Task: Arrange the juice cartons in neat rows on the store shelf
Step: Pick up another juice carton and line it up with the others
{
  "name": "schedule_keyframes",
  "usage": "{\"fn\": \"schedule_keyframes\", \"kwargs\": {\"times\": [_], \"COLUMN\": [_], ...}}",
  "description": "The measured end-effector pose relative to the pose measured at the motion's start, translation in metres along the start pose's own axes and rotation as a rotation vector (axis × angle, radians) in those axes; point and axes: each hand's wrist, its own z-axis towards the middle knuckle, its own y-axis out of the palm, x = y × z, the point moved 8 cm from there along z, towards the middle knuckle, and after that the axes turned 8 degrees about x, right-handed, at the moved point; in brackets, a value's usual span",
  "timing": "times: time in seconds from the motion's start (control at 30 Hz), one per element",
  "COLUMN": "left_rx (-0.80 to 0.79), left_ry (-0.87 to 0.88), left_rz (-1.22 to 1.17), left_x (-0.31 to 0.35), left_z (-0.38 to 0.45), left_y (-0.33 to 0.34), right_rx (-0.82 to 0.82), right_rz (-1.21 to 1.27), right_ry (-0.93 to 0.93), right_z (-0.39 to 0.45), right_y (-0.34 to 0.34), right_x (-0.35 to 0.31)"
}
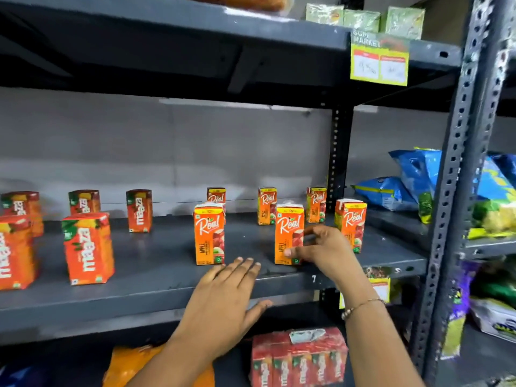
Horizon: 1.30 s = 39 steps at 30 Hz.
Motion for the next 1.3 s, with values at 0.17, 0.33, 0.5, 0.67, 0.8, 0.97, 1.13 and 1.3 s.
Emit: {"fn": "schedule_keyframes", "kwargs": {"times": [0.17, 0.33, 0.5, 0.67, 0.8, 0.97, 1.13, 1.3], "left_rx": [0.062, 0.105, 0.113, 0.105, 0.108, 0.131, 0.152, 0.142], "left_ry": [-0.021, -0.042, -0.101, -0.152, -0.187, -0.204, -0.210, -0.228], "left_rz": [0.075, 0.102, 0.103, 0.114, 0.110, 0.148, 0.144, 0.137], "left_x": [0.004, 0.016, 0.022, 0.028, 0.030, 0.030, 0.031, 0.031], "left_z": [0.007, 0.020, 0.031, 0.039, 0.042, 0.041, 0.040, 0.039], "left_y": [0.000, 0.001, -0.001, 0.000, -0.002, -0.005, -0.006, -0.007], "right_rx": [-0.096, -0.191, -0.210, -0.259, -0.259, -0.294, -0.293, -0.269], "right_rz": [0.006, -0.088, -0.110, -0.047, -0.028, 0.038, 0.006, 0.009], "right_ry": [-0.016, -0.077, -0.128, -0.105, -0.117, -0.095, -0.114, -0.108], "right_z": [0.015, 0.026, 0.026, 0.028, 0.030, 0.031, 0.030, 0.030], "right_y": [0.003, 0.007, 0.008, 0.008, 0.008, 0.008, 0.007, 0.006], "right_x": [0.005, 0.000, 0.007, 0.010, 0.011, 0.011, 0.011, 0.012]}}
